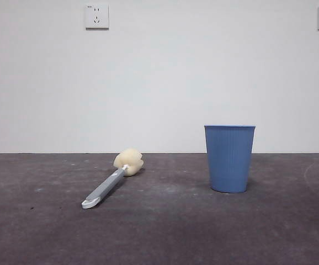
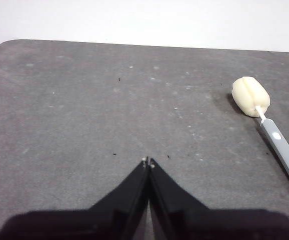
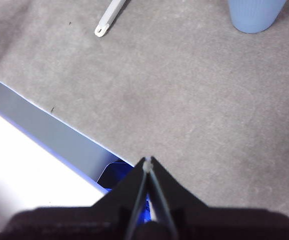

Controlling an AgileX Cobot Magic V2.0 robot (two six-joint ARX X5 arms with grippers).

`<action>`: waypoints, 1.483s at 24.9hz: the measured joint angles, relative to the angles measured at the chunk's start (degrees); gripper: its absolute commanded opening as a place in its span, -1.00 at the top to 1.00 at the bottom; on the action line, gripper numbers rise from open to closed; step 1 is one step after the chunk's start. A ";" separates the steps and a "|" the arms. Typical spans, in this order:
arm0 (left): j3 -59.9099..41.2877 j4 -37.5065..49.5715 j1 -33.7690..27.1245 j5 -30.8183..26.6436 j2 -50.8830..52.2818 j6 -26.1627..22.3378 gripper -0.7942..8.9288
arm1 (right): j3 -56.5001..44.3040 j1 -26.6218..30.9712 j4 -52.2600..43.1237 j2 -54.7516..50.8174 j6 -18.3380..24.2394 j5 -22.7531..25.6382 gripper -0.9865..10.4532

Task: Pick up the cup brush,pick up the cup,insert the brush into the cup,clean the cup,put the cup brush back,put the cup back to the fixed position on the table

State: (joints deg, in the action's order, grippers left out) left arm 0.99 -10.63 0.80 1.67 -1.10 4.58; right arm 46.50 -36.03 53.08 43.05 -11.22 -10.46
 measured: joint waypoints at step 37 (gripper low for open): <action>0.00 0.00 0.00 0.00 0.00 0.00 0.84 | -43.28 34.51 -47.06 -40.15 7.30 4.46 0.83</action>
State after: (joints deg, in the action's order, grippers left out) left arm 0.99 -10.63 0.80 1.67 -1.10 4.58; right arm 3.22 -1.52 6.02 2.90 -3.92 -6.00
